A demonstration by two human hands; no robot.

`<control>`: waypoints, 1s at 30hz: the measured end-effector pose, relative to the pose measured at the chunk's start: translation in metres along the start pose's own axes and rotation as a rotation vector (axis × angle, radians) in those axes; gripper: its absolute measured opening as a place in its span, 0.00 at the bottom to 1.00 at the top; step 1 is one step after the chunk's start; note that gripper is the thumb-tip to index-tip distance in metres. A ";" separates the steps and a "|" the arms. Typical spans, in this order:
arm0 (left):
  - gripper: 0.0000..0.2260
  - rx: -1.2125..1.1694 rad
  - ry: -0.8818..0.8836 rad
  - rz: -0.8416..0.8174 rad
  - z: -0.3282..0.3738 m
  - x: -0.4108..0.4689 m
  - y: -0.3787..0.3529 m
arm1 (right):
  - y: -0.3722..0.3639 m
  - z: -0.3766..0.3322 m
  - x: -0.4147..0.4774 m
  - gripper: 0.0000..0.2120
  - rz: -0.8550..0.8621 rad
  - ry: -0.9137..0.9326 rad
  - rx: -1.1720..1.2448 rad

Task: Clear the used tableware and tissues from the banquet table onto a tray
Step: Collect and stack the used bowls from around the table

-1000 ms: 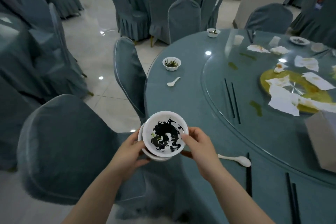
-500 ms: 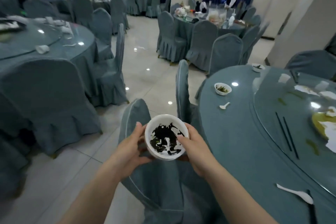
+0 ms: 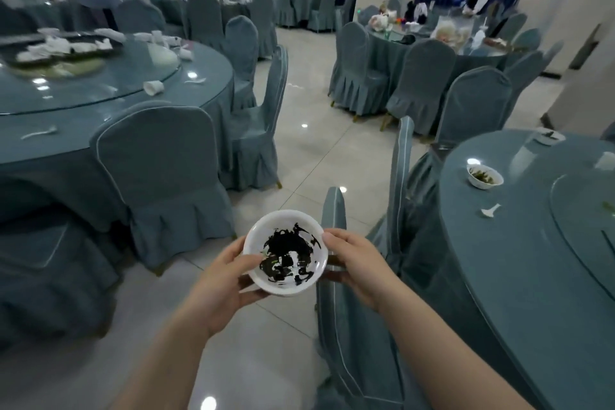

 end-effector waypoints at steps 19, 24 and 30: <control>0.15 0.040 0.074 -0.013 0.083 0.255 0.084 | -0.017 -0.082 0.269 0.11 -0.028 -0.085 0.217; 0.12 0.014 0.106 -0.054 0.088 0.332 0.061 | 0.030 -0.095 0.313 0.15 0.102 -0.111 0.309; 0.12 0.023 0.214 -0.141 0.076 0.423 0.000 | 0.097 -0.100 0.331 0.17 0.310 -0.092 0.387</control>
Point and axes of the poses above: each hand's wrist, its own x-axis towards the middle knuckle, its own y-axis out of the back of the hand, z = x × y, the point moved 2 cm from there along x, towards the middle knuckle, and after that the axes turned 8 degrees about -y, right-handed, at the moved point
